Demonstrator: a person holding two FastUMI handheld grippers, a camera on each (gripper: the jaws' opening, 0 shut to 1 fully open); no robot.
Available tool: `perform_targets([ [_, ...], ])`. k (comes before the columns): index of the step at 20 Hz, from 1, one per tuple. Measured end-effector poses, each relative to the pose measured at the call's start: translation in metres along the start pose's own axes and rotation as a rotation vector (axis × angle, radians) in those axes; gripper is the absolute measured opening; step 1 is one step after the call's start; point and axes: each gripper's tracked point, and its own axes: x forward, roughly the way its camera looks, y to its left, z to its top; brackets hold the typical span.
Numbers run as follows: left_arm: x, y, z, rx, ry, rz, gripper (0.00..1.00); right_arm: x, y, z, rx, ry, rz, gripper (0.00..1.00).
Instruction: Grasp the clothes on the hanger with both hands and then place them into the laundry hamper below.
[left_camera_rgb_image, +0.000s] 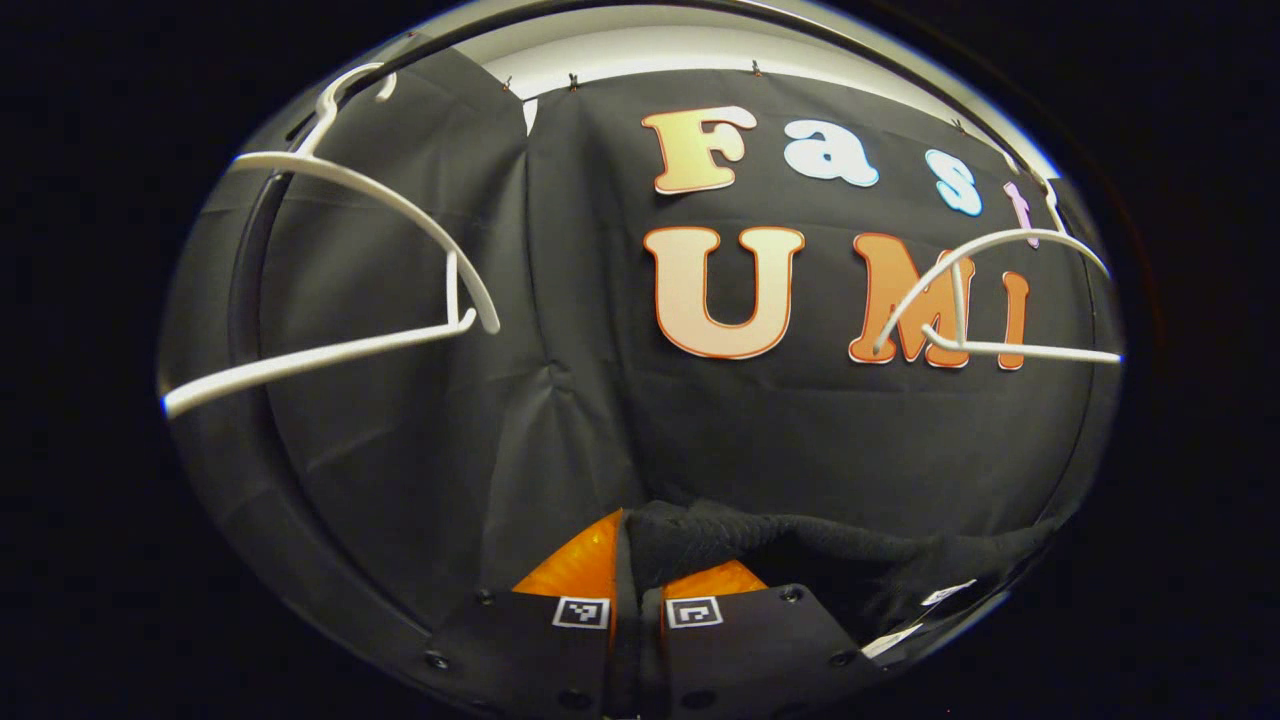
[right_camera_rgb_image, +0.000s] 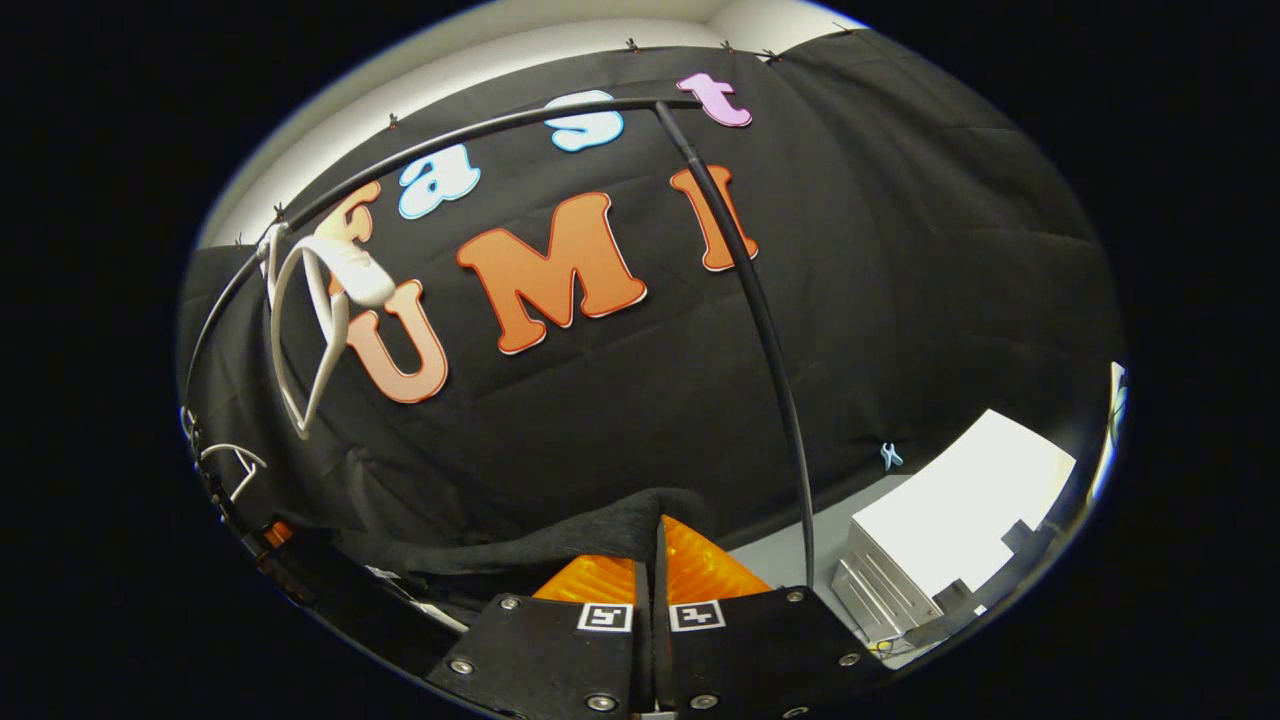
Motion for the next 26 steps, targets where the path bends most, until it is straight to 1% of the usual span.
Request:
perform_targets([
  [3,0.003,-0.017,-0.025,-0.012,0.057,-0.027,0.07,0.002,-0.003,-0.023,0.007,0.032,-0.014,0.00],
  [8,-0.002,-0.049,-0.065,0.028,0.142,-0.096,0.07,0.012,-0.008,-0.069,-0.021,0.092,-0.046,0.00],
  [11,-0.011,-0.072,-0.098,0.055,0.193,-0.148,0.07,0.019,-0.003,-0.096,-0.031,0.133,-0.044,0.00],
  [14,-0.017,-0.097,-0.127,0.057,0.259,-0.199,0.07,0.029,0.005,-0.125,-0.047,0.174,-0.035,0.00],
  [19,-0.019,-0.132,-0.181,0.084,0.353,-0.260,0.07,0.047,0.021,-0.174,-0.060,0.252,-0.008,0.00],
  [26,-0.014,-0.169,-0.233,0.093,0.450,-0.319,0.07,0.069,0.033,-0.239,-0.093,0.352,0.005,0.00],
])
